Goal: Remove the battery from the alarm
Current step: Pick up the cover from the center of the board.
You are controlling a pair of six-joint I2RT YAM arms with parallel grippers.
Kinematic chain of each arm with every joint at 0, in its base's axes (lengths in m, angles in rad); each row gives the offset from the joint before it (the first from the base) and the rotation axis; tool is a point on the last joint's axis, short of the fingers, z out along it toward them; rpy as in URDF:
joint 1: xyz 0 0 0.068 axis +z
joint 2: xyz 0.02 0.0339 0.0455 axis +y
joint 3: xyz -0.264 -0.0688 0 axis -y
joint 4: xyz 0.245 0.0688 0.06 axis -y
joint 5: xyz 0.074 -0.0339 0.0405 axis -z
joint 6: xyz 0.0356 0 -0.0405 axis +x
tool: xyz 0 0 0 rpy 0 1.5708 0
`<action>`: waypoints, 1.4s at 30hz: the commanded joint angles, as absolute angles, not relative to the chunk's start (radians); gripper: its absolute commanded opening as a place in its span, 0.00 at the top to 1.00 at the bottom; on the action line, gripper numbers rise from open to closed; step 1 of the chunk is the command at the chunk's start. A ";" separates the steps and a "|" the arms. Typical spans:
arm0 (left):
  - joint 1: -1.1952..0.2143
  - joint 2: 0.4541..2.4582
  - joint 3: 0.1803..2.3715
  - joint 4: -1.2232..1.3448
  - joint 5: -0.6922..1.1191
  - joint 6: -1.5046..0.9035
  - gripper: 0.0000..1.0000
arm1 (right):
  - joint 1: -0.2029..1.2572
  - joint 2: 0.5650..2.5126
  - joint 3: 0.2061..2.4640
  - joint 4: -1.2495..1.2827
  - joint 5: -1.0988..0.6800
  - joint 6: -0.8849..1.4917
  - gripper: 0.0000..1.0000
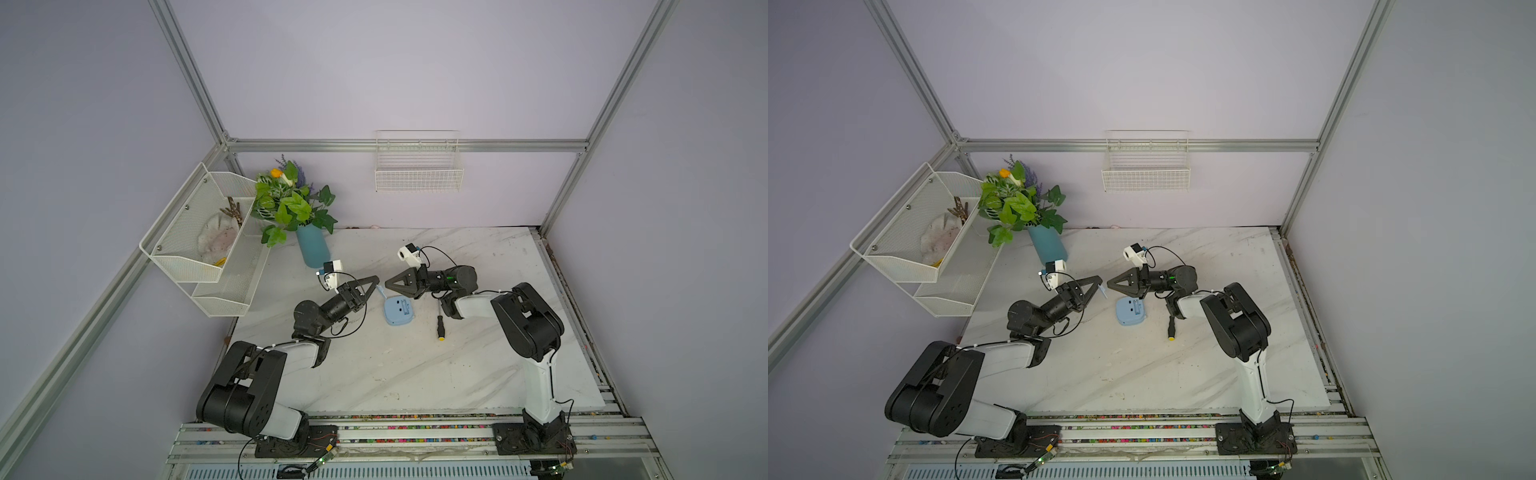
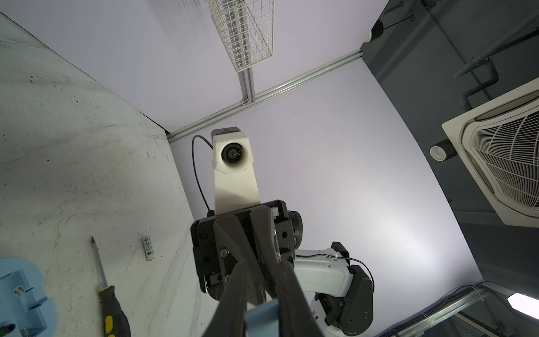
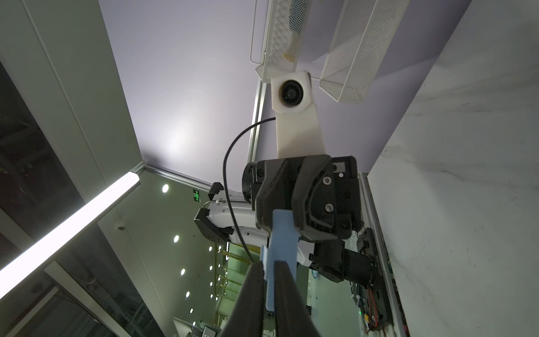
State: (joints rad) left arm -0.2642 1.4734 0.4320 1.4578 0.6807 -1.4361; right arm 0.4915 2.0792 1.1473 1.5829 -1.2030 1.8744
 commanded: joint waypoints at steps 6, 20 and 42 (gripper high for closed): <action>-0.278 1.513 0.447 1.408 0.738 -1.371 0.88 | 0.439 1.892 1.074 1.328 -1.243 1.588 0.82; -0.367 1.427 0.735 0.448 0.713 -0.894 0.87 | 0.570 1.595 1.383 -0.731 -0.488 0.114 0.75; -0.488 1.497 0.930 0.081 0.531 -0.722 0.88 | 0.654 1.605 1.302 -0.666 -0.451 0.201 0.66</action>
State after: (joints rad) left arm -0.4828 1.4826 0.8185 0.1093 0.5526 -0.7460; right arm 0.6422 1.5917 1.3140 -0.7017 -0.4412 0.1822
